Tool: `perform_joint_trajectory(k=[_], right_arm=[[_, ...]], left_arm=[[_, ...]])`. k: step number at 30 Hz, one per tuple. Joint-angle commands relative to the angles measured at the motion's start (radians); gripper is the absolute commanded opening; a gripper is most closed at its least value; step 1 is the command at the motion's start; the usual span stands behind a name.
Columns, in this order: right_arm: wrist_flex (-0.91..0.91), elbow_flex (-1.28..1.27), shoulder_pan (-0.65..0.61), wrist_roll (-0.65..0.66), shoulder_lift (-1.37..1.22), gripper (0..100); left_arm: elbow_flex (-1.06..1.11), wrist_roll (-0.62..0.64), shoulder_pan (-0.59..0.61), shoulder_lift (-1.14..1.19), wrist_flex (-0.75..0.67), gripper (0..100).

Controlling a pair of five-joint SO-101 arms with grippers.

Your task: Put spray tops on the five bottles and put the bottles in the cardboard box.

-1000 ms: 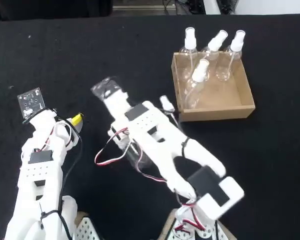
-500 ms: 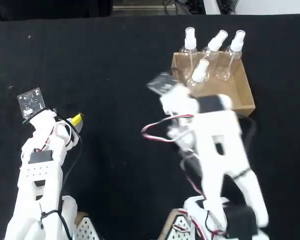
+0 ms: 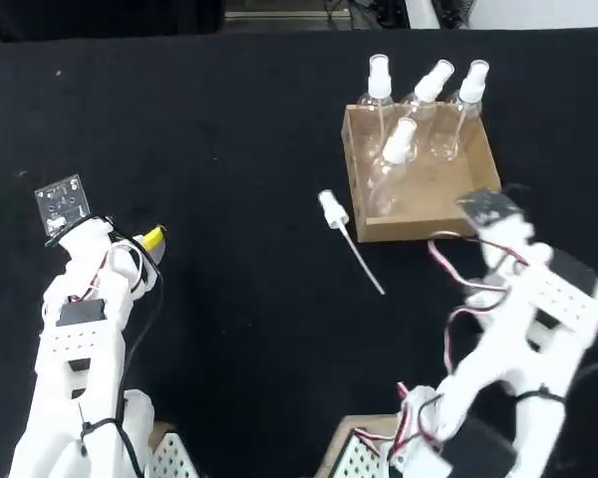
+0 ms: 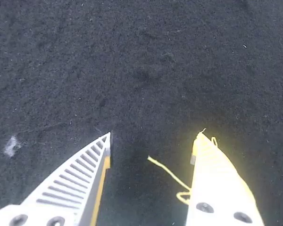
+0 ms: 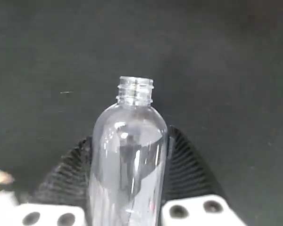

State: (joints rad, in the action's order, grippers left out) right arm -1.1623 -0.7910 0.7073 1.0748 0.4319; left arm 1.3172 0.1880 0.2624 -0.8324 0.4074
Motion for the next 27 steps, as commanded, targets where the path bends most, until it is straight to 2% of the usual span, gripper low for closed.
perform_joint_trajectory(k=[1,8,13,15,19,27], right_arm=[[0.147,0.005,0.101,0.017,-0.097,1.1],[0.235,0.079,0.161,0.017,-0.331,2.8],[0.084,0.182,0.153,0.017,-0.384,22.0],[0.018,0.225,0.152,0.017,-0.392,26.0],[-0.046,0.285,0.153,0.017,-0.392,26.1],[-0.049,0.298,0.173,0.018,-0.392,26.5]], left_arm=[[-0.012,0.003,0.005,-0.031,-0.021,27],[-0.012,0.003,0.005,-0.031,-0.021,27],[-0.012,0.003,0.005,-0.031,-0.021,27],[-0.012,0.003,0.005,-0.031,-0.021,27],[-0.012,0.003,0.007,-0.031,-0.021,27],[-0.012,0.003,0.01,-0.031,-0.021,27]])
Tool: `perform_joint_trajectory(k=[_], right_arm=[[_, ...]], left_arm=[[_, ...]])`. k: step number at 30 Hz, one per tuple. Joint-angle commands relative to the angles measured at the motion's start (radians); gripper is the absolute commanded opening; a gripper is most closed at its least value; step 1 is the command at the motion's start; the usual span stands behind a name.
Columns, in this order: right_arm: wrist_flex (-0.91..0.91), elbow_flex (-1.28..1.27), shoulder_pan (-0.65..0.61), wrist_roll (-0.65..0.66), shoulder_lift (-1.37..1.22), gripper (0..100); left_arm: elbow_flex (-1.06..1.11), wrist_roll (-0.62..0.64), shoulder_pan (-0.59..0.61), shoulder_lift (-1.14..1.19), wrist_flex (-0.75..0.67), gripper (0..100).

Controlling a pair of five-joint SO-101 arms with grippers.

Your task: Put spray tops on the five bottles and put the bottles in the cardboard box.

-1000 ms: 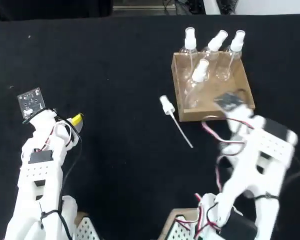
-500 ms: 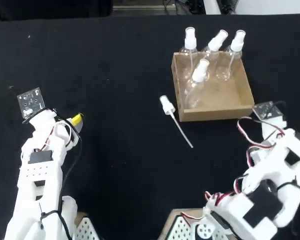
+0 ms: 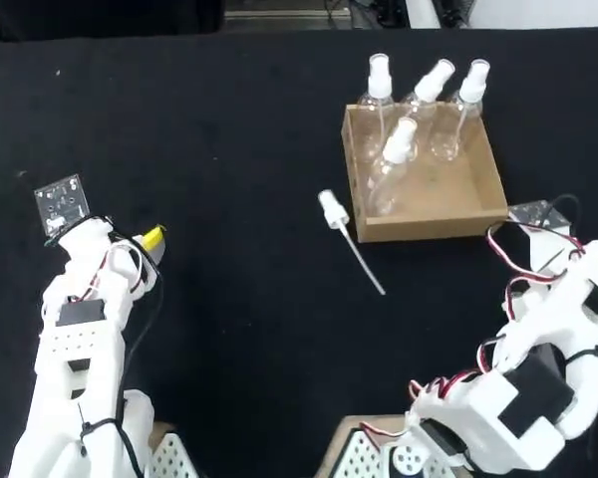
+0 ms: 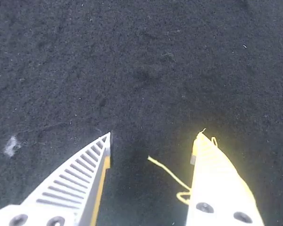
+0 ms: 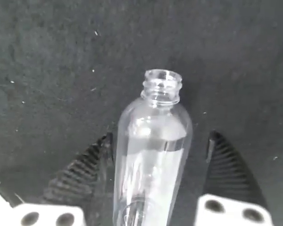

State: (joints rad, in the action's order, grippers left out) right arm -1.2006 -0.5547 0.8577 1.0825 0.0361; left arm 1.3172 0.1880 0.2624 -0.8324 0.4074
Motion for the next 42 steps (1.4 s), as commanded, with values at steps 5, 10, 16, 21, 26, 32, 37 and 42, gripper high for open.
perform_joint_trajectory(k=[5,10,16,21,26,32,37,42], right_arm=[[-0.034,0.036,0.044,0.095,0.004,26.3],[-0.006,0.019,0.077,0.123,0.001,26.2],[0.13,-0.093,0.075,0.123,0.001,26.2],[0.149,-0.114,0.083,0.123,0.002,23.7],[0.149,-0.114,0.083,0.118,0.01,0.9],[-0.028,-0.039,0.083,0.117,0.102,1.3],[-0.226,-0.012,0.061,0.117,0.268,1.1],[-0.181,-0.127,0.068,0.049,0.458,1.1]], left_arm=[[-0.012,0.003,0.01,-0.031,-0.021,27],[-0.012,0.003,0.008,-0.031,-0.021,27],[-0.012,0.003,0.007,-0.031,-0.021,27],[-0.012,0.003,0.008,-0.031,-0.021,27],[-0.012,0.003,0.005,-0.031,-0.021,27],[-0.012,0.003,0.004,-0.031,-0.02,27],[-0.022,0.005,-0.036,-0.031,-0.012,27],[-0.094,0.002,-0.194,-0.02,0.072,27]])
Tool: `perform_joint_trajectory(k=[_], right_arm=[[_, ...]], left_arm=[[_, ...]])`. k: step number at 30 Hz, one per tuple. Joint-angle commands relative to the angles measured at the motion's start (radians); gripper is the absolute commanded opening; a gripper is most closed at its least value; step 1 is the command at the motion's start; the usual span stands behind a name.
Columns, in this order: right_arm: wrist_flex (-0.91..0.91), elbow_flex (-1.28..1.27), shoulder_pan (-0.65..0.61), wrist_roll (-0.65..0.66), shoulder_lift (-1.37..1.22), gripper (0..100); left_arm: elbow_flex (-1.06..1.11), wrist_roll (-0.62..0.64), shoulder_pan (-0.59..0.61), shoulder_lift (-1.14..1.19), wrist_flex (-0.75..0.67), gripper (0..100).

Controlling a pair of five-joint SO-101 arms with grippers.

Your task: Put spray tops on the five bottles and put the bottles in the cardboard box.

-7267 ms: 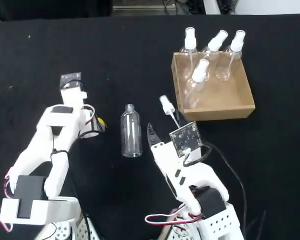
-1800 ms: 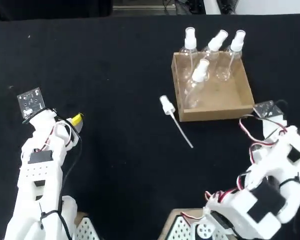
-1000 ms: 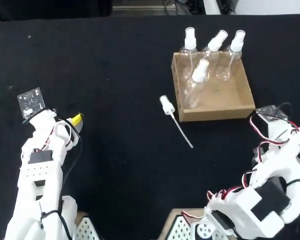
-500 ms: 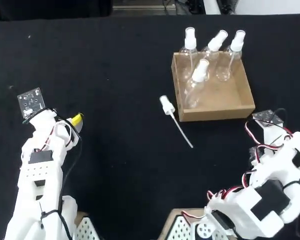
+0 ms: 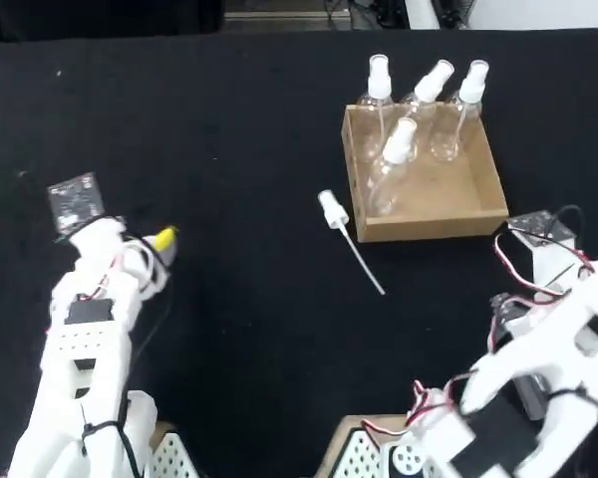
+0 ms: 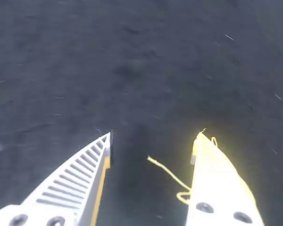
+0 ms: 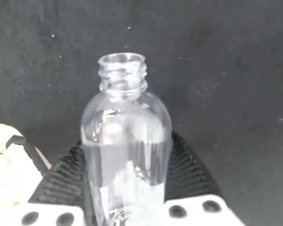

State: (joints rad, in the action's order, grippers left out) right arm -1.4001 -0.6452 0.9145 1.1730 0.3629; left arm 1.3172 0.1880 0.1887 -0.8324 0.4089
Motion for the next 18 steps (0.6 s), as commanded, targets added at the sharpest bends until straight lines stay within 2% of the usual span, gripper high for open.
perform_joint_trajectory(k=[1,4,6,11,14,18], right_arm=[[0.048,-0.074,0.011,-0.055,0.17,1.1],[0.141,-0.199,-0.041,-0.126,0.277,1.1],[0.173,-0.246,-0.081,-0.201,0.34,1.1],[0.172,-0.259,-0.089,-0.287,0.447,1.1],[0.173,-0.259,-0.041,-0.282,0.455,1.1],[0.178,-0.229,0.034,-0.252,0.432,1.1]], left_arm=[[-0.122,0.0,-0.163,-0.02,0.12,27],[-0.173,-0.078,-0.311,-0.02,0.224,27],[-0.176,-0.118,-0.409,-0.02,0.233,27],[-0.186,-0.095,-0.633,-0.029,0.232,27],[-0.171,-0.081,-0.728,-0.014,0.16,27],[-0.154,-0.081,-0.743,0.055,0.002,27]])
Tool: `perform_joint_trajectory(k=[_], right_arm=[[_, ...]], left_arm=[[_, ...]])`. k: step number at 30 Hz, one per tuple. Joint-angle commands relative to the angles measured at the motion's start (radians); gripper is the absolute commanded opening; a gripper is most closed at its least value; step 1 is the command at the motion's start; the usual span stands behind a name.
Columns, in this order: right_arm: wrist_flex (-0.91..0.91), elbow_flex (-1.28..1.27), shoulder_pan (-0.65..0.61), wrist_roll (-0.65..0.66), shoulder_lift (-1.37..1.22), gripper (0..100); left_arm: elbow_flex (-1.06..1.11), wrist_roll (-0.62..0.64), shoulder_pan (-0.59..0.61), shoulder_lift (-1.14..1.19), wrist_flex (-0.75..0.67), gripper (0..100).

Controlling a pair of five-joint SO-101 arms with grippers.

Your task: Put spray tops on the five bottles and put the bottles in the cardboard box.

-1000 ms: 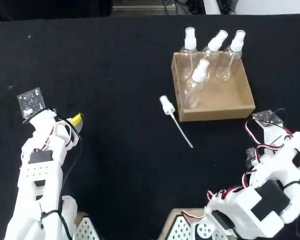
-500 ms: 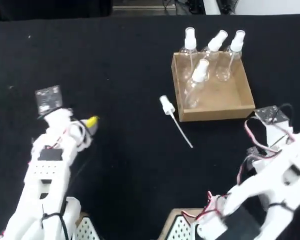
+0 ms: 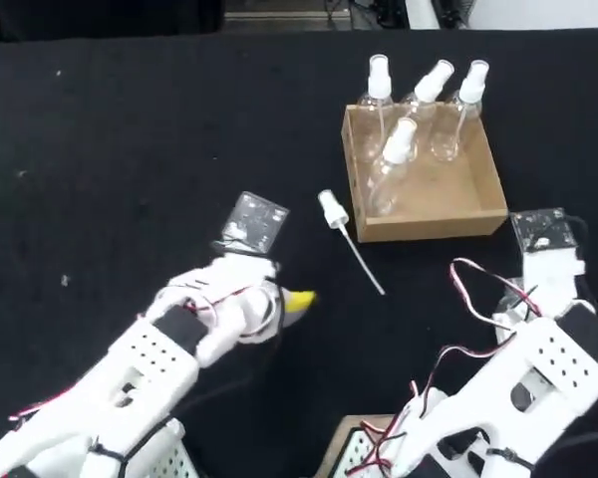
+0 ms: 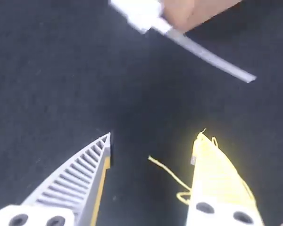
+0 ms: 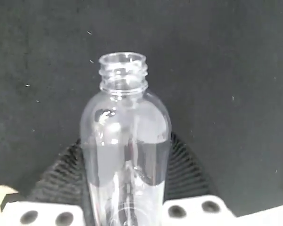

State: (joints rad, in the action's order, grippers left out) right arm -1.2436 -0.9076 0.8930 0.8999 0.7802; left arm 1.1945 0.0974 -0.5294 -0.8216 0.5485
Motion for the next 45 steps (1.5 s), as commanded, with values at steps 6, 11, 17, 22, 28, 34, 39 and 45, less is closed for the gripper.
perform_joint_trajectory(k=[6,11,17,22,28,34,39,45], right_arm=[[0.023,0.12,0.157,0.055,-0.101,1.1],[0.023,0.202,0.233,0.086,-0.226,1.1],[0.023,0.278,0.287,0.109,-0.338,1.1],[0.026,0.295,0.296,0.138,-0.39,1.1],[0.074,0.289,0.296,0.16,-0.427,1.1],[0.132,0.289,0.296,0.16,-0.489,1.1],[0.164,0.292,0.296,0.161,-0.529,1.1],[0.235,0.294,0.315,0.161,-0.552,1.1]], left_arm=[[-0.197,0.091,-0.056,0.278,-0.226,27],[-0.418,0.367,-0.056,0.574,-0.226,27],[-0.625,0.727,-0.008,0.853,-0.218,27],[-0.682,0.763,0.053,0.908,-0.226,27],[-0.748,0.763,0.059,0.919,-0.227,27],[-0.866,0.766,0.081,1.008,-0.227,27],[-1.009,0.764,0.082,1.172,-0.219,27],[-1.049,0.764,0.105,1.218,-0.218,27]])
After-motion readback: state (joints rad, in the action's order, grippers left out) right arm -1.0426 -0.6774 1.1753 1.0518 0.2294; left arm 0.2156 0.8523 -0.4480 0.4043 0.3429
